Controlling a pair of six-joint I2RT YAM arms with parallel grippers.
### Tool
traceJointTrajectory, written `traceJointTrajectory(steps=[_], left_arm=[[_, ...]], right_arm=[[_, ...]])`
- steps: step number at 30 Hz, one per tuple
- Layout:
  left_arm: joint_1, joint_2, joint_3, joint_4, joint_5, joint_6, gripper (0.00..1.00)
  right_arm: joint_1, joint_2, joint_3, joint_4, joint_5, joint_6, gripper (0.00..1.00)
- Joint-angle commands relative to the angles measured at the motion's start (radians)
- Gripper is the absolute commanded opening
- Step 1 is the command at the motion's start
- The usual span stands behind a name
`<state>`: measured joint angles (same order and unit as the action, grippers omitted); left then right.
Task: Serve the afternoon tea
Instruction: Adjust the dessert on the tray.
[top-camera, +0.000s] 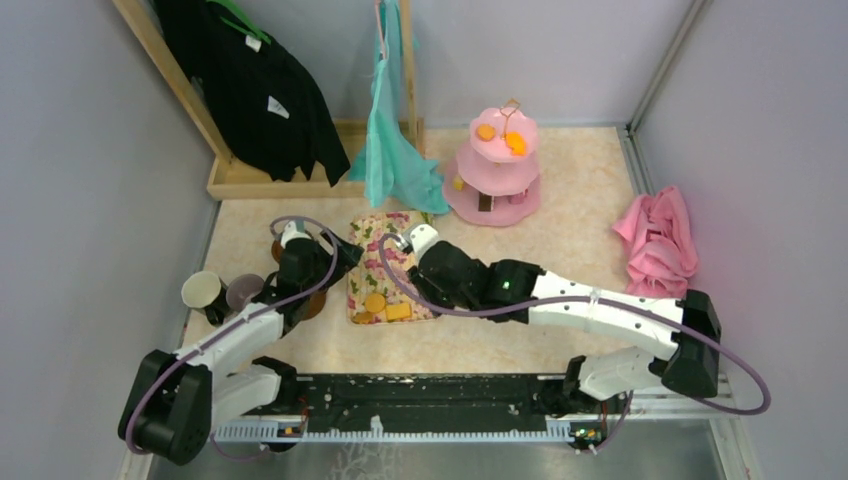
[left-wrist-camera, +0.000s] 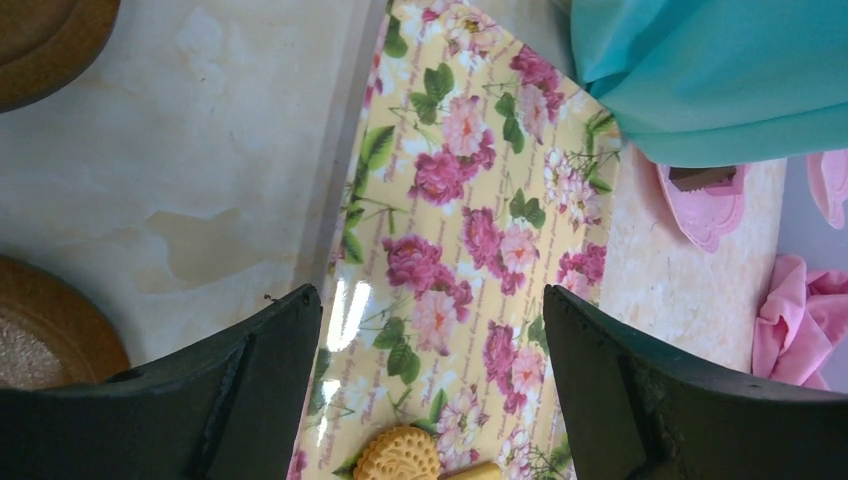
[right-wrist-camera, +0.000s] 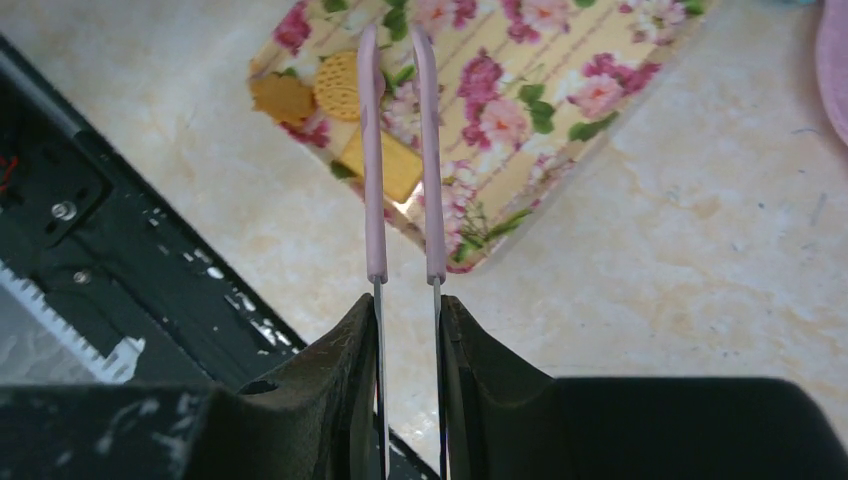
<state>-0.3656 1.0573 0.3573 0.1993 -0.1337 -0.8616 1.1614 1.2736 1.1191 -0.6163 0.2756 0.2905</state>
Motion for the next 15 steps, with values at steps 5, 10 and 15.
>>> traceJointTrajectory(steps=[5,10,15], left_arm=[[0.024,-0.006,-0.028,0.0,0.006,-0.029,0.86],[0.048,-0.003,-0.027,0.008,0.023,-0.021,0.86],[0.067,-0.002,-0.034,0.017,0.045,-0.02,0.86]], right_arm=[[0.14,0.047,-0.022,0.218,-0.048,0.042,0.19],[0.198,0.124,-0.021,0.272,-0.077,0.057,0.19],[0.231,0.192,-0.025,0.312,-0.11,0.073,0.19]])
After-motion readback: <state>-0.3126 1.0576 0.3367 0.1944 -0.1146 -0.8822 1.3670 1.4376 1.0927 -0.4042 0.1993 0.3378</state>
